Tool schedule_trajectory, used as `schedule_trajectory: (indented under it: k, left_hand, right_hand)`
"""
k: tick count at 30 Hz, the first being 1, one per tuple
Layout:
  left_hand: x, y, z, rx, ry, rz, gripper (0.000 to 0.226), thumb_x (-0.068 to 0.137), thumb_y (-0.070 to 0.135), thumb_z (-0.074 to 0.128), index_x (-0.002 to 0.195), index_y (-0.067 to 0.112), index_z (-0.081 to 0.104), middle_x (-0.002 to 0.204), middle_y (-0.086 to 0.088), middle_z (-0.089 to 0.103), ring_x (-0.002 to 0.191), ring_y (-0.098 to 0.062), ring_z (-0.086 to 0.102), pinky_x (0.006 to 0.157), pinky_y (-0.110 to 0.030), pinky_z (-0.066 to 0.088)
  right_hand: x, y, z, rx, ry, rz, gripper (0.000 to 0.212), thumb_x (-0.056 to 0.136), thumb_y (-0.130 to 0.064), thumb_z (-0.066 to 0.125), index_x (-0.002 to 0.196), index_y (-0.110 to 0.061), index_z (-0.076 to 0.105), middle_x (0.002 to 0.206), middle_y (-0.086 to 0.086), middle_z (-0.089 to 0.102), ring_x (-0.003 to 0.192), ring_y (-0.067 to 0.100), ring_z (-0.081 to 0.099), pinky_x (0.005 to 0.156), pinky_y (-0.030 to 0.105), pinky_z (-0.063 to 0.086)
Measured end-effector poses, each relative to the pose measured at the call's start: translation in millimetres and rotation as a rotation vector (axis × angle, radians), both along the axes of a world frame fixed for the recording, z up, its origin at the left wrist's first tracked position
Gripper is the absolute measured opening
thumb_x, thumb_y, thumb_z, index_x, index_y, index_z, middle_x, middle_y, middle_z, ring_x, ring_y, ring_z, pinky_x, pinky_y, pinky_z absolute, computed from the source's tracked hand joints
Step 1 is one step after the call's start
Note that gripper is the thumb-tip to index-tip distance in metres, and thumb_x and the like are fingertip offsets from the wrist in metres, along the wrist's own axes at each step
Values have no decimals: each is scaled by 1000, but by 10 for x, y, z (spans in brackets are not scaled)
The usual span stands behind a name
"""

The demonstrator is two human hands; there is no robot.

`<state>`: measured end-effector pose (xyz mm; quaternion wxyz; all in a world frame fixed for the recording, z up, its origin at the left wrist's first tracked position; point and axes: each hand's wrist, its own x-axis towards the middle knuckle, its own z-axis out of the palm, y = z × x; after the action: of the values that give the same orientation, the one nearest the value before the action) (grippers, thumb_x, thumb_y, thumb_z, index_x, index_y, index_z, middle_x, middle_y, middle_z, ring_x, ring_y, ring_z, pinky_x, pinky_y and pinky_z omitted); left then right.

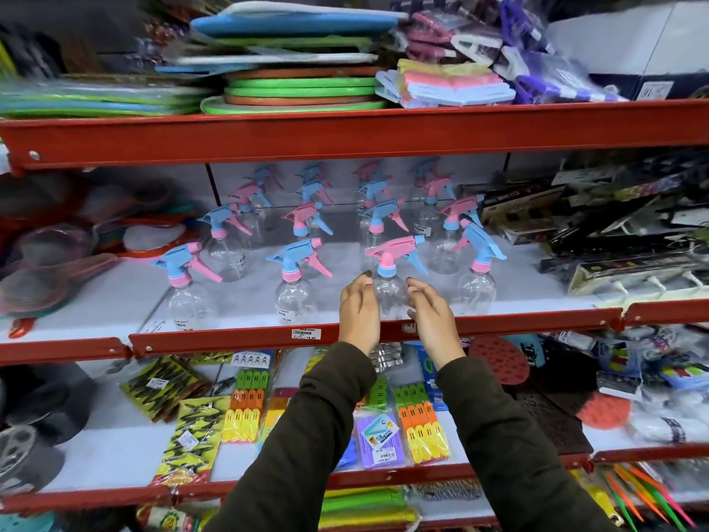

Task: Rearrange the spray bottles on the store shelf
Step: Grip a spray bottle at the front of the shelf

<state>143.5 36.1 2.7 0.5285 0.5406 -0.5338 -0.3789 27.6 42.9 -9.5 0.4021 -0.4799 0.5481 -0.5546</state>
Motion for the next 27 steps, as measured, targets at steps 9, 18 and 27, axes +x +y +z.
schedule_trajectory:
  k: [9,18,27]
  left_hand:
    - [-248,284,35,-321,12,110,32,103,22,37,122,18,62,124,-4,56,116,1,52,103,-10,35]
    - [-1033,274,-63,-197,-40,-101,36,103,23,36,129,17,60,133,-6,54,110,13,46,93,7,25]
    - [-1480,15,-81,28,-5,-73,43,103,27,34,142,13,46,147,-10,42,135,-18,43,106,-16,23]
  right_hand:
    - [-226,227,-20,-148,-183,-169,21,102,-23,47,111,-30,65,123,0,62,104,18,62,89,33,52]
    - [-1050,151,-33,-170,-144,-361,24,101,-24,47,117,-27,65,132,6,60,123,22,57,105,43,49]
    - [-1349,-172,9,-34,98,-19,42,104,-21,38,142,-13,53,149,9,54,138,20,49,120,36,34]
